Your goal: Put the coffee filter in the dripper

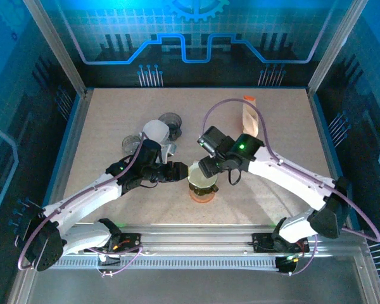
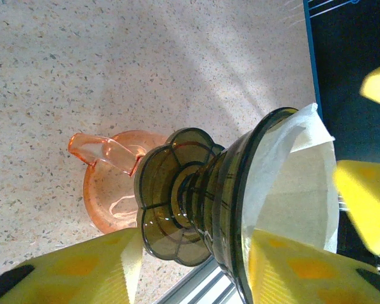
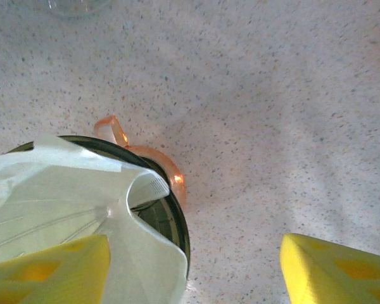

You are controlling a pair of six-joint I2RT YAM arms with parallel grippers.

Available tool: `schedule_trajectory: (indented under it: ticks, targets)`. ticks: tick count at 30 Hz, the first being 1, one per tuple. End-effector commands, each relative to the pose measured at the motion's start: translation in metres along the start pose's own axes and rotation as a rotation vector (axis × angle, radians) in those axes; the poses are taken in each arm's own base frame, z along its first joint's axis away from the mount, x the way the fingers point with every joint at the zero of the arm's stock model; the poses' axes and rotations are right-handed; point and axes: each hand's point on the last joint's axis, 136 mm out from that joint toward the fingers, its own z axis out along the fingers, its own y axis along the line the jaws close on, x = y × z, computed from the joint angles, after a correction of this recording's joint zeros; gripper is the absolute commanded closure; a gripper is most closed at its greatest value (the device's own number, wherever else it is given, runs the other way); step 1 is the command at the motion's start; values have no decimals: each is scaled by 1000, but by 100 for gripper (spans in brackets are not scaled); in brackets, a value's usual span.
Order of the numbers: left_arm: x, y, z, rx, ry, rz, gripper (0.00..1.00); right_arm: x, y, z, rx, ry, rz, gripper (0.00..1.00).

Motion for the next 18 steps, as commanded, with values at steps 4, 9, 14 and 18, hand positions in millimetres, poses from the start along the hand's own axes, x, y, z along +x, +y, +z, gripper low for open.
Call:
schedule_trajectory:
  ticks: [4,9,14,18]
  targets:
    - [4,0,-1,-4,6,-13,44,-8,-17,-41,2,-113,49,28]
    - [1,-3,-4,2,-7,-13,39,-4,-21,-53,-24,-172,75,28]
    - [-1,-8,-9,15,-21,-9,33,0,-25,-61,-35,-211,93,28]
    - [-3,-12,-13,25,-35,-7,30,3,-29,-67,-36,-240,103,28]
